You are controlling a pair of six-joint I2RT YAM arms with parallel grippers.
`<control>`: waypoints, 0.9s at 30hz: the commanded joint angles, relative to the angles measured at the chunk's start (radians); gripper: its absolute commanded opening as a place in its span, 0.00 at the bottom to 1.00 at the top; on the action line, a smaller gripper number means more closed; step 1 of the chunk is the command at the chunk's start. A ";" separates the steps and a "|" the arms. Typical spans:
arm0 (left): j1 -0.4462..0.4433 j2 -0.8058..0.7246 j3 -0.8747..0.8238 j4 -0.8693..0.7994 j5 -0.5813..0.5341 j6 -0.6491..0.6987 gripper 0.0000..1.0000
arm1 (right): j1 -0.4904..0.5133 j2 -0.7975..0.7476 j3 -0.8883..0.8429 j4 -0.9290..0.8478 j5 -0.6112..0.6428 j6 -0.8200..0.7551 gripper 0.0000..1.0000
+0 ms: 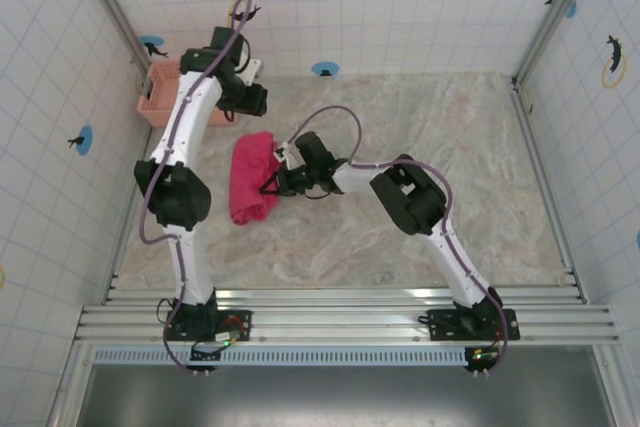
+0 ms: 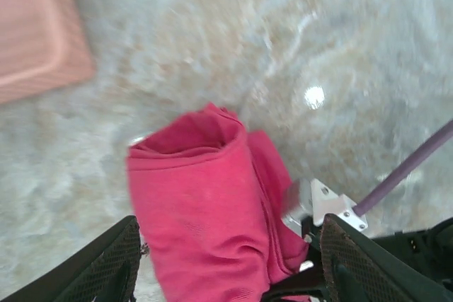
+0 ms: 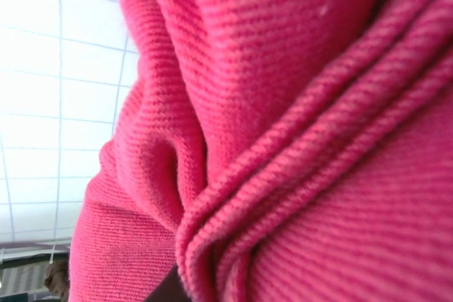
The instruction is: Roll up the long pants
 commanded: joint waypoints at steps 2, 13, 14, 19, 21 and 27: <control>0.048 -0.078 -0.076 0.056 0.010 -0.044 0.68 | -0.001 -0.126 0.080 0.049 0.036 -0.058 0.00; 0.133 -0.206 -0.330 0.162 0.048 -0.063 0.73 | -0.012 -0.112 0.296 0.038 0.014 -0.064 0.00; 0.135 -0.217 -0.347 0.157 0.039 -0.061 0.73 | -0.013 -0.102 0.323 0.043 0.014 -0.060 0.00; 0.149 -0.337 -0.502 0.238 -0.069 -0.093 0.70 | -0.021 -0.006 0.551 0.036 0.022 -0.031 0.00; 0.175 -0.415 -0.556 0.295 -0.078 -0.124 0.69 | -0.025 0.044 0.654 0.037 0.033 -0.020 0.00; 0.216 -0.685 -0.737 0.560 -0.078 -0.298 0.64 | -0.030 0.271 1.023 0.074 0.151 0.034 0.00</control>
